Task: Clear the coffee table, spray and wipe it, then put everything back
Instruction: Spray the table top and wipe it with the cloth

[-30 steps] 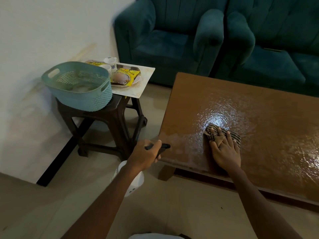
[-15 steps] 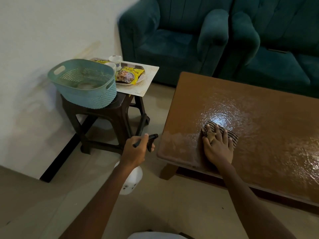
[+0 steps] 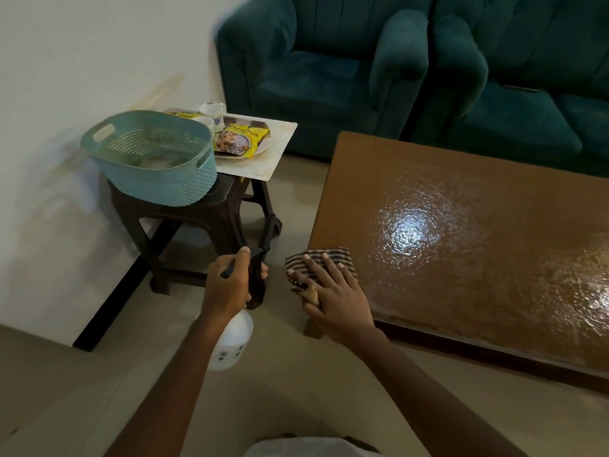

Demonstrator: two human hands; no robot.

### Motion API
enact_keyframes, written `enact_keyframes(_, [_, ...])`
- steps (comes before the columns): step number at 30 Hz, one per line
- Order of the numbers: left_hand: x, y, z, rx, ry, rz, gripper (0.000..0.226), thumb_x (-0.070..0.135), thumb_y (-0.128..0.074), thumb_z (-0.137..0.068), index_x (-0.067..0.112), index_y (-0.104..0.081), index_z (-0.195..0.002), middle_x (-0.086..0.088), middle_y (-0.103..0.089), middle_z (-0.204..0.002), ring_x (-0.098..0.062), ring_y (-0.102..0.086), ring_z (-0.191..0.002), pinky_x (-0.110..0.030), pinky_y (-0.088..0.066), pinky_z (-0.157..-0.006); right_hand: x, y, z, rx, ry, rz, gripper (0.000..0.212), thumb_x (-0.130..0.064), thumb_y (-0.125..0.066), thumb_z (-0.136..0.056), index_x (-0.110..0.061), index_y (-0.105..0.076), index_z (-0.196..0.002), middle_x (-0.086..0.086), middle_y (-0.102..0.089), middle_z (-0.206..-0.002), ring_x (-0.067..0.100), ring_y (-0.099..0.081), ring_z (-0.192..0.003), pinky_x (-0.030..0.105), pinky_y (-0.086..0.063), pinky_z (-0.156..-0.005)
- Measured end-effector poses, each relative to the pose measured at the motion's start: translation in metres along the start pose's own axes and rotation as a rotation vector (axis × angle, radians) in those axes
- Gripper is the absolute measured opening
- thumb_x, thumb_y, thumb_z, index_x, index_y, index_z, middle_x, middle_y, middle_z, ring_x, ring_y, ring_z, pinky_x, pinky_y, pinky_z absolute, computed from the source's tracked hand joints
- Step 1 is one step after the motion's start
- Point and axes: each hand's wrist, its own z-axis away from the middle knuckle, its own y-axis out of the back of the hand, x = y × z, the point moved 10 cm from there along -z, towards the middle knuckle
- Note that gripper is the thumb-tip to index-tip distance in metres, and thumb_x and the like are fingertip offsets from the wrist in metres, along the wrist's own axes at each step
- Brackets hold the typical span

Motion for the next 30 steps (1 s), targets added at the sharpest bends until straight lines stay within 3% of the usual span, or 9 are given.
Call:
enact_keyframes(3, [0.003, -0.017, -0.001, -0.041, 0.000, 0.018, 0.051, 0.028, -0.038, -0.108, 0.008, -0.073, -0.077, -0.002, -0.072, -0.066, -0.010, -0.047, -0.039, -0.021, -0.036, -0.037, 0.023, 0.004, 0.038, 0.046, -0.048, 0.067, 0.062, -0.057, -0.029, -0.097, -0.051, -0.004, -0.153, -0.011, -0.008, -0.165, 0.021, 0.002, -0.153, 0.041, -0.004, -0.122])
enact_keyframes(10, [0.026, -0.052, -0.003, -0.128, -0.073, -0.005, 0.054, 0.036, -0.034, -0.104, 0.006, -0.072, -0.078, -0.027, -0.068, -0.077, -0.017, -0.043, -0.038, -0.023, -0.033, -0.037, 0.149, 0.043, 0.139, 0.198, -0.394, 0.056, 0.064, -0.045, -0.041, -0.088, -0.038, -0.032, -0.151, -0.002, -0.034, -0.159, 0.024, -0.023, -0.149, 0.046, -0.029, -0.113])
enact_keyframes(12, [0.030, -0.054, -0.002, -0.133, -0.087, 0.007, 0.054, 0.039, -0.034, -0.100, 0.008, -0.071, -0.076, -0.019, -0.071, -0.076, -0.013, -0.043, -0.036, -0.022, -0.033, -0.036, 0.158, 0.045, 0.145, 0.239, -0.487, 0.055, 0.062, -0.042, -0.040, -0.088, -0.034, -0.039, -0.149, 0.000, -0.038, -0.156, 0.026, -0.026, -0.148, 0.046, -0.027, -0.113])
enact_keyframes(16, [0.035, -0.051, 0.000, -0.136, -0.095, 0.014, 0.058, 0.042, -0.033, -0.097, 0.003, -0.072, -0.079, -0.029, -0.067, -0.076, -0.020, -0.043, -0.038, -0.023, -0.032, -0.040, 0.125, 0.038, 0.119, 0.313, -0.609, 0.026, 0.062, -0.047, -0.039, -0.087, -0.031, -0.046, -0.146, 0.001, -0.043, -0.154, 0.032, -0.030, -0.146, 0.049, -0.025, -0.116])
enact_keyframes(20, [0.039, -0.033, 0.000, -0.095, -0.099, 0.028, 0.056, 0.039, -0.034, -0.100, 0.003, -0.072, -0.079, -0.011, -0.072, -0.072, -0.029, -0.045, -0.044, -0.023, -0.034, -0.042, 0.056, 0.021, 0.054, 0.220, -0.422, 0.065, 0.062, -0.057, -0.034, -0.093, -0.035, -0.037, -0.151, 0.002, -0.037, -0.157, 0.035, -0.027, -0.146, 0.053, -0.025, -0.116])
enact_keyframes(24, [0.039, -0.013, 0.002, -0.043, -0.105, -0.022, 0.053, 0.029, -0.033, -0.107, 0.006, -0.072, -0.079, 0.003, -0.063, -0.050, -0.026, -0.045, -0.041, -0.023, -0.034, -0.040, -0.010, -0.002, -0.004, 0.066, -0.124, 0.139, 0.065, -0.062, -0.030, -0.093, -0.039, -0.026, -0.153, 0.005, -0.030, -0.160, 0.040, -0.026, -0.146, 0.058, -0.026, -0.115])
enact_keyframes(27, [0.037, -0.004, 0.005, -0.032, -0.091, -0.005, 0.053, 0.031, -0.034, -0.106, 0.006, -0.071, -0.079, 0.003, -0.059, -0.046, -0.027, -0.044, -0.042, -0.024, -0.035, -0.042, -0.029, -0.016, -0.011, -0.009, 0.151, 0.260, 0.064, -0.060, -0.045, -0.092, -0.037, -0.030, -0.150, 0.007, -0.022, -0.163, 0.041, -0.020, -0.147, 0.061, -0.022, -0.116])
enact_keyframes(30, [0.033, -0.007, 0.006, -0.033, -0.079, 0.006, 0.053, 0.029, -0.034, -0.107, 0.006, -0.072, -0.078, 0.002, -0.066, -0.054, -0.027, -0.044, -0.043, -0.023, -0.033, -0.041, -0.024, -0.017, 0.008, -0.019, 0.345, 0.359, 0.073, -0.054, -0.057, -0.088, -0.037, -0.025, -0.152, 0.007, -0.015, -0.164, 0.041, -0.016, -0.148, 0.059, -0.019, -0.117])
